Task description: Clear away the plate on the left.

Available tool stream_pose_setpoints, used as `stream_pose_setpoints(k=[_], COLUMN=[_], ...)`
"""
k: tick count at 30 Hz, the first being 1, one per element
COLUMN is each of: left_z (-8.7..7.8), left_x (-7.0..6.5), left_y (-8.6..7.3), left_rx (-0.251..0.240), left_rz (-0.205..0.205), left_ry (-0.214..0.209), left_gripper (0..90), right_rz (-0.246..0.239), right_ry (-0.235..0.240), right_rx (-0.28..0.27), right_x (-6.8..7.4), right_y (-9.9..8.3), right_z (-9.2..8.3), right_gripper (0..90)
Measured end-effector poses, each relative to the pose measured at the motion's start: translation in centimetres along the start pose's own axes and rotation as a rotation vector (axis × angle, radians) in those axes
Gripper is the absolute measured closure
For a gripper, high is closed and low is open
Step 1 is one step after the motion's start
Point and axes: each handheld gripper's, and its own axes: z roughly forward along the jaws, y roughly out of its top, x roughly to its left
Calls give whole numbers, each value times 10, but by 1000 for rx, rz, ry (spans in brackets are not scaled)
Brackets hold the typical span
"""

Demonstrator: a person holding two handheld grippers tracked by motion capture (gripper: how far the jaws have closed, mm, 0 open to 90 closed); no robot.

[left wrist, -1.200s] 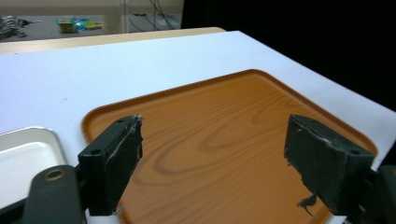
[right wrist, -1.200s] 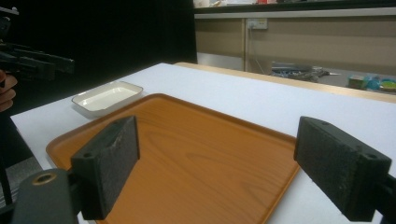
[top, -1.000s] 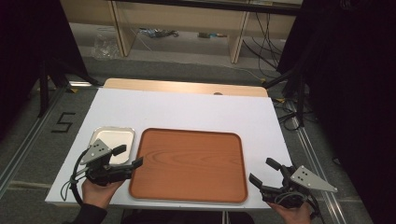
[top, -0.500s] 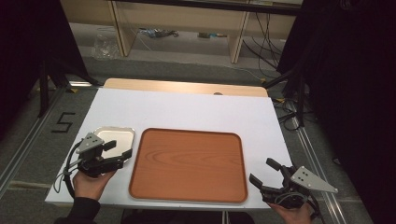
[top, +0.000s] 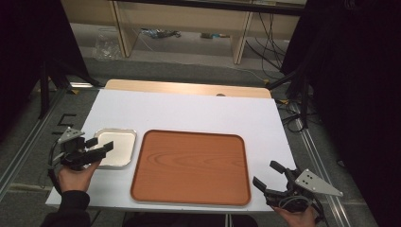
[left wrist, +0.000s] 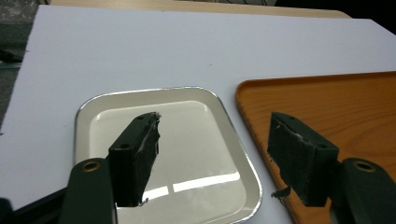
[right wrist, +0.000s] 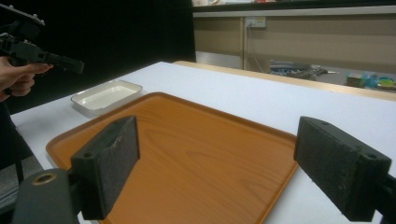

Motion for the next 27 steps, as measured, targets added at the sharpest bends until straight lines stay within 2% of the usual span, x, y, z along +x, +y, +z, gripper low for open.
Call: stream_pose_setpoints(k=[7,8,9,10,11,13,14,15,17,19,20,21,22,24,25,27], left_z=[6,7,8,9,9,11,13,15,18,19,20,20,21,23,25,26], left_x=[24,27,29,33,34,37,40,43,46,50,50,51,53,55,54,56], left_y=[-2,-2,-3,-3,-4,-4,-5,-6,-7,-8,-8,-8,-8,-9,-10,-10], left_rx=[36,40,45,51,56,63,72,92,102,128,126,144,166,183,186,198], left_rz=[-41,-53,-56,-55,-59,-64,-71,-72,-78,-67,-81,-71,-58,-61,-78,-73], left_ry=[63,71,79,92,100,106,112,127,134,147,152,164,164,166,172,174], left_gripper=[316,309,308,305,295,279,272,265,247,234,230,217,210,203,197,200], right_rz=[4,47,54,5,-1,0,23,6,8,6,5,15,9,2,-1,1], right_ry=[4,21,25,8,-1,2,11,6,7,11,8,9,6,12,5,3], right_rx=[-1,4,10,1,-1,1,1,1,6,-2,-5,9,6,-4,-6,1], right_x=[0,3,3,0,0,0,2,0,0,0,0,0,0,0,-1,0], right_y=[0,-1,0,0,0,0,0,0,0,1,1,0,0,1,1,0], right_z=[0,0,-1,-1,0,0,0,0,0,-1,0,0,0,0,0,0], right_gripper=[153,153,153,153,153,153,153,153,153,153,153,153,153,153,153,153])
